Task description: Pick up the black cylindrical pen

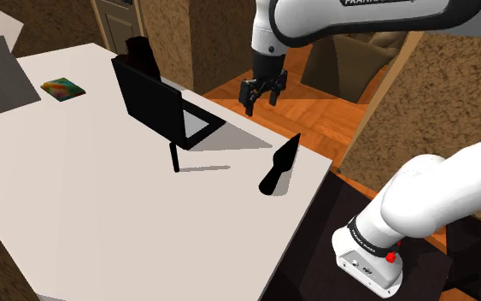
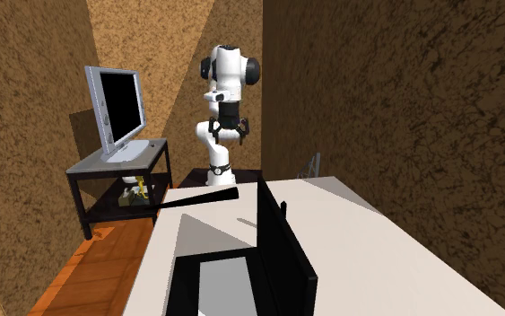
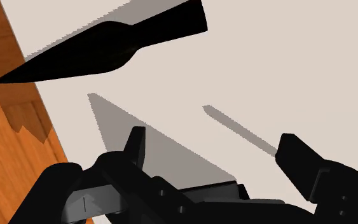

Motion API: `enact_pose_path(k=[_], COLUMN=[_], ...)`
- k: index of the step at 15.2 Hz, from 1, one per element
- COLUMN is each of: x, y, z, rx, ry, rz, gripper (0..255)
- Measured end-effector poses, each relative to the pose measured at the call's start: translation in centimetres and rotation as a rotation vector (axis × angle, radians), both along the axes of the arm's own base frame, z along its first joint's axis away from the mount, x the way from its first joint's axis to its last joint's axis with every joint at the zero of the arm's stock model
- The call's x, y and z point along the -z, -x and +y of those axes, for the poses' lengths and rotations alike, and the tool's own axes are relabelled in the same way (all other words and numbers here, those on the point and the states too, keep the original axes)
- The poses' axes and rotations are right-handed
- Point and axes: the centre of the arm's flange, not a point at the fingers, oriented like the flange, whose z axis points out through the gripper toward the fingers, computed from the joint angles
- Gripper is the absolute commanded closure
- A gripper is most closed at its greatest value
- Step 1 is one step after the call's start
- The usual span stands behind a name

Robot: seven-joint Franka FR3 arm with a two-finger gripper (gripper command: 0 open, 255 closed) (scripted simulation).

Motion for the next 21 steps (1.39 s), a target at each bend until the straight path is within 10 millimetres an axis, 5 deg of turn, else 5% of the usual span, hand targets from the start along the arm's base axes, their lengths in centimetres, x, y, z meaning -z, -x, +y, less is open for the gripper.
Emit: enact_pose_path(k=[21], x=[11.1], y=[-16.1], z=[20.0], rx=[-0.054], ry=[0.01], rz=[0.001], gripper=[0])
